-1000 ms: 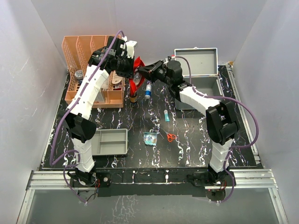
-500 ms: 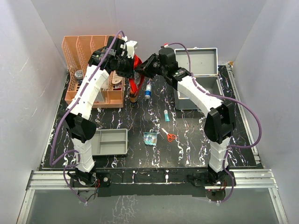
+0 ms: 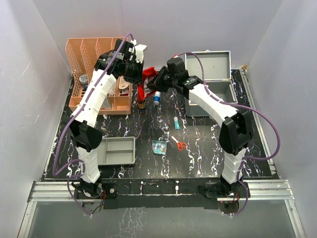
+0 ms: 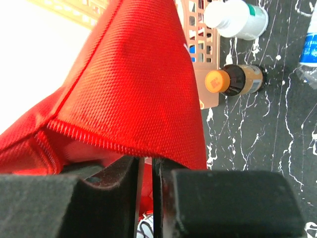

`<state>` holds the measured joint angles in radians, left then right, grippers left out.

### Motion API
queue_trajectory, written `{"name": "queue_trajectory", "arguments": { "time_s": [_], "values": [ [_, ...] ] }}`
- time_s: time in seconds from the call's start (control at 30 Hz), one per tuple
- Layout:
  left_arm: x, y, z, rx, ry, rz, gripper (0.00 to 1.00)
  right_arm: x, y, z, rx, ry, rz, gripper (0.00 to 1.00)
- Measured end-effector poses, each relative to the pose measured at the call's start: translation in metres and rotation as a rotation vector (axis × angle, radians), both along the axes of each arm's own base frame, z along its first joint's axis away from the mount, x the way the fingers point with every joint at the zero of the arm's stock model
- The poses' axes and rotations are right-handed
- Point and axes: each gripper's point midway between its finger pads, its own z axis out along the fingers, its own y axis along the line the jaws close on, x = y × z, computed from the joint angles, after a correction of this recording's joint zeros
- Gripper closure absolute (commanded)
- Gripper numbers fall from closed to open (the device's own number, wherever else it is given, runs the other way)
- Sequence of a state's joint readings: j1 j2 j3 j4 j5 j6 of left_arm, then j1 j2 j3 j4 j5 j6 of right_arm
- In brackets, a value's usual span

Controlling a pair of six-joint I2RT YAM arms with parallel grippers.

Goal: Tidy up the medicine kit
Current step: Place the medical item at the medicine pouch.

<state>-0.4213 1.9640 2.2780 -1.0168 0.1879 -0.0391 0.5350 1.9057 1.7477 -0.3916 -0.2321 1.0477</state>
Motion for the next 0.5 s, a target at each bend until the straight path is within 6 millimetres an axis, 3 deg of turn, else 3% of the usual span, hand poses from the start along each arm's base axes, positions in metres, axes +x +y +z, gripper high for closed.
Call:
{"name": "queue_trajectory", "arguments": {
  "time_s": [0.13, 0.3, 0.5],
  "values": [
    [0.0, 0.001, -0.001, 0.012, -0.002, -0.006, 1.0, -0.001, -0.007, 0.017, -0.014, -0.055, -0.016, 0.89],
    [-0.002, 0.003, -0.003, 0.025, 0.003, -0.011, 1.0, -0.004, -0.014, 0.035, -0.008, -0.097, -0.033, 0.8],
    [-0.004, 0.004, -0.005, 0.032, 0.01, -0.014, 1.0, -0.004, -0.015, 0.036, -0.013, -0.104, -0.034, 0.8]
  ]
}}
